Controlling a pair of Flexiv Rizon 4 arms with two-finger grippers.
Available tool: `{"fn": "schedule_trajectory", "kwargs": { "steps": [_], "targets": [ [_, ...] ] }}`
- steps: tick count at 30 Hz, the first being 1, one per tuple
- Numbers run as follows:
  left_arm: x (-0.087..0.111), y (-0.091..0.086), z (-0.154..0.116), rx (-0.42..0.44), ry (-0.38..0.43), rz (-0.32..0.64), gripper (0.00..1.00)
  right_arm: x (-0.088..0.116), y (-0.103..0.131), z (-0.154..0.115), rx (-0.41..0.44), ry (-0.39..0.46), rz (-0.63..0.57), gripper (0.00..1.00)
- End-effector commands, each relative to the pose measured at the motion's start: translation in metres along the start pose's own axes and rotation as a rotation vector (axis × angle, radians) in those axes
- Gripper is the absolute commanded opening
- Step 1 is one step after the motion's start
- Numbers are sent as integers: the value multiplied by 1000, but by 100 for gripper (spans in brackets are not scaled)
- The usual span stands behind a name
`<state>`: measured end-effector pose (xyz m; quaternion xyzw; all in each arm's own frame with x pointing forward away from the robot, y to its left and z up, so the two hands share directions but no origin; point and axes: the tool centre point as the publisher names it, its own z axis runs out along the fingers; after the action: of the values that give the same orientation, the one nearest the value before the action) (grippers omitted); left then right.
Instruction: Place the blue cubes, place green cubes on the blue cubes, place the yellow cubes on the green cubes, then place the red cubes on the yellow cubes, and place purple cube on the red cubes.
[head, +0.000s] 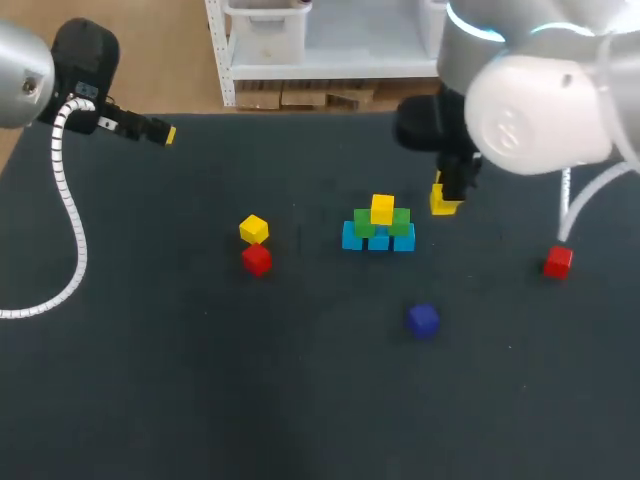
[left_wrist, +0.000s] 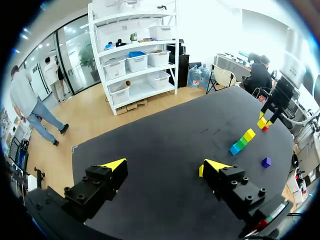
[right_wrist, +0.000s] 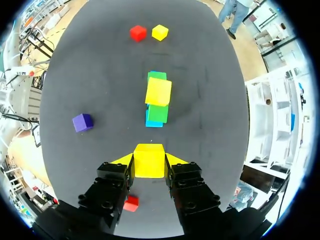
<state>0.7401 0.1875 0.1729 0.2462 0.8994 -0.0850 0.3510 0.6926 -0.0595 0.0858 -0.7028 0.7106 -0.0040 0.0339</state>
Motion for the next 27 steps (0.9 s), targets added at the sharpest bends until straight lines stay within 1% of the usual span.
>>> {"fn": "schedule_trajectory", "kwargs": {
  "steps": [1, 11, 27],
  "targets": [
    [1, 2, 0, 8, -3, 2, 100, -12, -6, 4, -12, 10, -7, 0],
    [1, 2, 0, 8, -3, 2, 100, -28, -4, 16, -22, 14, -34, 0],
    [1, 2, 0, 8, -3, 2, 100, -39, -12, 22, -21, 17, -50, 0]
  ]
}}
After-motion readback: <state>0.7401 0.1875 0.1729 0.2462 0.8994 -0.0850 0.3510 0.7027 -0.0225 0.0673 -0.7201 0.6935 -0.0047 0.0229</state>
